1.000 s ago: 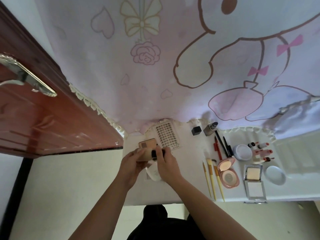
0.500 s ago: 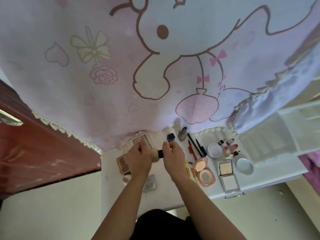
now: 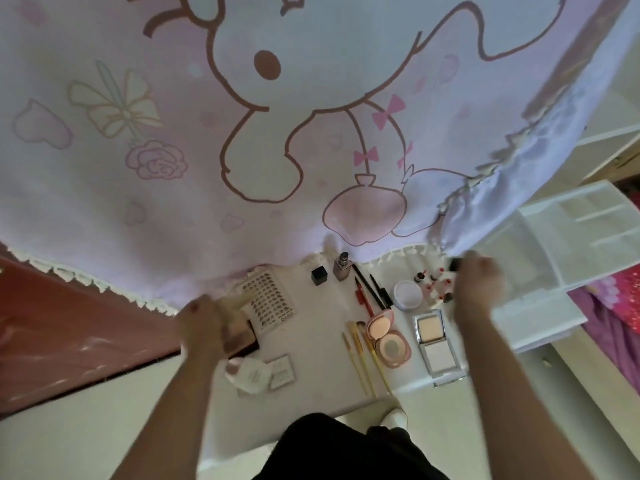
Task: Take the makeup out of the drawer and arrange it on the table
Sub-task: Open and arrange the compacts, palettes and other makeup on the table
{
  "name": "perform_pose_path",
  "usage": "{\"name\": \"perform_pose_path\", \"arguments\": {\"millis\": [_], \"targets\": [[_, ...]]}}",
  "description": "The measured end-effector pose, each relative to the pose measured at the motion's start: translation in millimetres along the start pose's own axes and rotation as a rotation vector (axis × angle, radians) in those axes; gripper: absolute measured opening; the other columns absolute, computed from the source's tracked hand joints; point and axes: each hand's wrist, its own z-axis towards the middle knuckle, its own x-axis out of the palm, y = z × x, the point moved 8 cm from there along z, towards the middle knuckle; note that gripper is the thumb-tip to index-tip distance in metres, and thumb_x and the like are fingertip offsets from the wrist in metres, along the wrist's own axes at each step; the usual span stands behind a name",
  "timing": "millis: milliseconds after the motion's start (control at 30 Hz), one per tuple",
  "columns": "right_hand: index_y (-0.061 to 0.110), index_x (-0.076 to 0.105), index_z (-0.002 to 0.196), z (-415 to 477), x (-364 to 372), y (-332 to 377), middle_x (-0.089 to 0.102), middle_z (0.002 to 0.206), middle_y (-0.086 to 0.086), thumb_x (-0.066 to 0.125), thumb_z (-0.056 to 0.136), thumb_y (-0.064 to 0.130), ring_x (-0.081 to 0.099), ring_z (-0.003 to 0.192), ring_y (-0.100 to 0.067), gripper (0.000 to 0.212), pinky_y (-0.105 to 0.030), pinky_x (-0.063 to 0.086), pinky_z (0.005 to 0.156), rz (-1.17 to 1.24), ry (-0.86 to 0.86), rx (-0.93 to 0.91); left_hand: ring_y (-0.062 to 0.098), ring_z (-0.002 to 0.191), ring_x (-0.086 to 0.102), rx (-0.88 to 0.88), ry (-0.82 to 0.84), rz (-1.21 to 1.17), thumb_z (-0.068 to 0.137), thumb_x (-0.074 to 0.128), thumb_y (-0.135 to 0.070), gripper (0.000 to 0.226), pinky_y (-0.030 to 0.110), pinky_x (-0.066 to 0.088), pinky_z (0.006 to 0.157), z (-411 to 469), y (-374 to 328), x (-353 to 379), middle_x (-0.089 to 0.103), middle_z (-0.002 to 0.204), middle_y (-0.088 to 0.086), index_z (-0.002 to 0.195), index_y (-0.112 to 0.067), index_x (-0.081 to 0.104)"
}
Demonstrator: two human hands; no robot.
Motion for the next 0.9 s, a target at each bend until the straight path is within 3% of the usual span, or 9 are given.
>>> {"name": "perform_pose_path", "arguments": {"millis": [100, 200, 267, 400, 467, 600, 667, 767, 900], "targets": [[0.004, 0.055, 0.084, 32, -46, 3, 0.055, 0.075, -0.006, 0.04, 0.09, 0.031, 0.048, 0.075, -0.024, 0.032, -0.038, 0.039, 0.068, 0.095, -0.242, -0.061, 0.026, 0.061, 0.048, -0.127, -0.121, -0.193, 0.084, 0.052, -0.031, 0.025, 0.031, 0.037, 0.053, 16, 37, -37, 0.055, 0.075, 0.015, 0.066, -0.013, 0.052], [0.012, 0.055, 0.094, 4, 9, 13, 0.062, 0.085, -0.004, 0.044, 0.1, 0.036, 0.055, 0.087, -0.027, 0.027, -0.039, 0.043, 0.082, 0.037, -0.009, -0.098, 0.026, 0.069, 0.057, -0.179, 0.016, -0.339, 0.094, 0.055, -0.037, 0.029, 0.032, 0.048, 0.06, -9, 41, 9, 0.063, 0.08, 0.008, 0.079, -0.014, 0.063], [0.015, 0.055, 0.099, -16, 48, -1, 0.062, 0.087, 0.001, 0.043, 0.102, 0.043, 0.054, 0.093, -0.025, 0.031, -0.041, 0.042, 0.091, -0.041, 0.146, -0.044, 0.019, 0.058, 0.056, -0.238, 0.185, -0.482, 0.099, 0.051, -0.044, 0.032, 0.024, 0.046, 0.047, -27, 28, 49, 0.064, 0.08, 0.007, 0.095, -0.015, 0.065], [0.013, 0.057, 0.112, -47, 110, -41, 0.067, 0.099, -0.004, 0.053, 0.098, 0.048, 0.062, 0.085, -0.018, 0.038, -0.032, 0.047, 0.072, -0.107, 0.458, 0.048, 0.015, 0.063, 0.059, -0.245, 0.45, -0.675, 0.095, 0.056, -0.049, 0.037, 0.023, 0.047, 0.052, -42, -5, 94, 0.066, 0.084, 0.005, 0.108, -0.015, 0.064], [0.017, 0.056, 0.113, -58, 133, -55, 0.067, 0.099, -0.001, 0.064, 0.093, 0.043, 0.063, 0.081, -0.013, 0.034, -0.024, 0.046, 0.063, -0.161, 0.535, 0.027, 0.015, 0.074, 0.06, -0.213, 0.542, -0.645, 0.092, 0.064, -0.037, 0.036, 0.024, 0.05, 0.062, -45, -15, 105, 0.066, 0.093, 0.005, 0.116, -0.011, 0.065], [0.016, 0.063, 0.105, -68, 171, -68, 0.063, 0.094, 0.002, 0.072, 0.085, 0.02, 0.058, 0.076, -0.006, 0.023, -0.014, 0.046, 0.071, -0.331, 0.619, -0.118, 0.02, 0.086, 0.062, -0.124, 0.565, -0.514, 0.09, 0.066, -0.004, 0.023, 0.031, 0.054, 0.08, -31, -12, 111, 0.064, 0.099, 0.01, 0.113, -0.006, 0.065], [0.021, 0.066, 0.113, -70, 188, -77, 0.063, 0.109, 0.001, 0.067, 0.085, 0.018, 0.06, 0.092, -0.01, 0.029, -0.021, 0.047, 0.085, -0.386, 0.639, -0.143, 0.022, 0.088, 0.063, -0.029, 0.514, -0.37, 0.085, 0.072, -0.003, 0.03, 0.036, 0.054, 0.085, -22, -12, 105, 0.068, 0.1, 0.007, 0.112, -0.013, 0.067], [0.022, 0.064, 0.122, -73, 209, -88, 0.055, 0.119, 0.003, 0.064, 0.09, 0.017, 0.056, 0.1, -0.013, 0.033, -0.02, 0.036, 0.082, -0.462, 0.689, -0.168, 0.02, 0.094, 0.07, 0.036, 0.408, -0.251, 0.075, 0.082, -0.006, 0.036, 0.036, 0.057, 0.086, -10, -9, 95, 0.073, 0.101, 0.001, 0.104, -0.02, 0.067], [0.017, 0.062, 0.125, -77, 230, -99, 0.053, 0.128, -0.004, 0.065, 0.092, 0.016, 0.061, 0.103, -0.024, 0.034, -0.031, 0.049, 0.088, -0.479, 0.731, -0.206, 0.019, 0.099, 0.07, 0.118, 0.365, -0.054, 0.062, 0.091, -0.025, 0.049, 0.046, 0.057, 0.09, 4, -2, 89, 0.074, 0.104, -0.003, 0.105, -0.027, 0.066]]}}
